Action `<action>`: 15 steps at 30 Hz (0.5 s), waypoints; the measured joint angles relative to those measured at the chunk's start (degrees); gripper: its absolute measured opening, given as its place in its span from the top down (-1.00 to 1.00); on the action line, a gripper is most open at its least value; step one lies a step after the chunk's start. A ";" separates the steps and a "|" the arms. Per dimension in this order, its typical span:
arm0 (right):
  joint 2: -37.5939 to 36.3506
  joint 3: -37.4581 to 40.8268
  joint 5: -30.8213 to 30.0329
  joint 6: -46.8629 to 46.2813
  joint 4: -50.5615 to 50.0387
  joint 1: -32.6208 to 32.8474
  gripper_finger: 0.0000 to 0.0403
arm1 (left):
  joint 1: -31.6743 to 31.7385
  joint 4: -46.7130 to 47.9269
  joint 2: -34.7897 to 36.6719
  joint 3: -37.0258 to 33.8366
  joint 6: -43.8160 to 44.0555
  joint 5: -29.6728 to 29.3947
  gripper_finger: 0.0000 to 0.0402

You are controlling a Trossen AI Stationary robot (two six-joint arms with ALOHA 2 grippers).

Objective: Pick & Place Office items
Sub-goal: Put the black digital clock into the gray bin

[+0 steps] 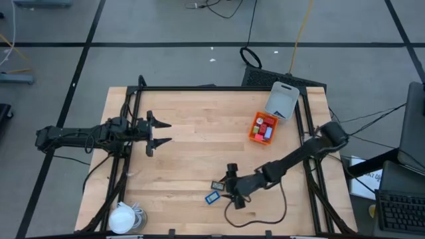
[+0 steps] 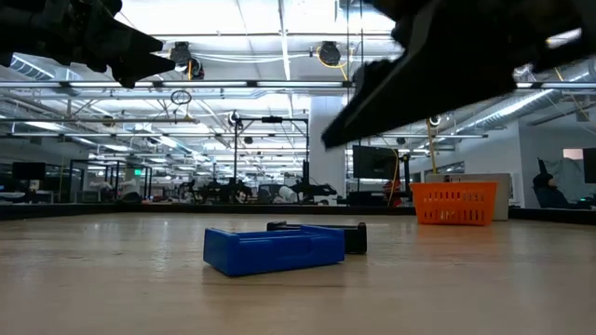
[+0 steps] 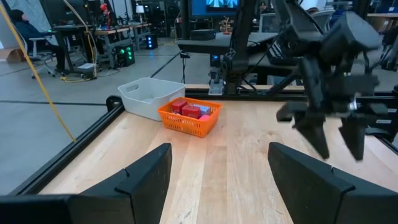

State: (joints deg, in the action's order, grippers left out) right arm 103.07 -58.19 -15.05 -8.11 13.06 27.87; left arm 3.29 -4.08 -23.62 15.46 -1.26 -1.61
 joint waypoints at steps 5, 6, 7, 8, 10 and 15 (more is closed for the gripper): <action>6.07 -1.23 -0.13 -4.84 0.00 -0.48 -0.29 | 0.00 0.00 0.00 0.00 0.02 0.00 -0.35; 6.87 -1.23 -0.20 -5.73 -0.04 -0.49 -0.29 | 0.00 0.00 0.01 0.00 0.01 -0.01 -0.35; 7.57 -1.23 -0.22 -6.48 -0.04 -0.52 -0.29 | 0.00 0.00 0.00 0.00 0.02 -0.02 -0.35; 8.33 -1.23 -0.30 -7.31 0.34 -0.65 -0.29 | 0.00 0.00 0.00 0.00 0.01 0.00 -0.35; 9.53 -1.27 -0.38 -9.42 0.80 -0.80 -0.28 | 0.00 0.00 0.00 0.00 0.00 0.00 -0.35; 10.99 -1.33 -3.86 -12.38 1.29 -0.71 -0.28 | -0.01 0.00 0.00 0.00 0.02 -0.02 -0.35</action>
State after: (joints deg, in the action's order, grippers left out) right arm 114.06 -59.52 -18.92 -20.49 14.35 27.15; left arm 3.28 -4.08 -23.62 15.46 -1.24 -1.62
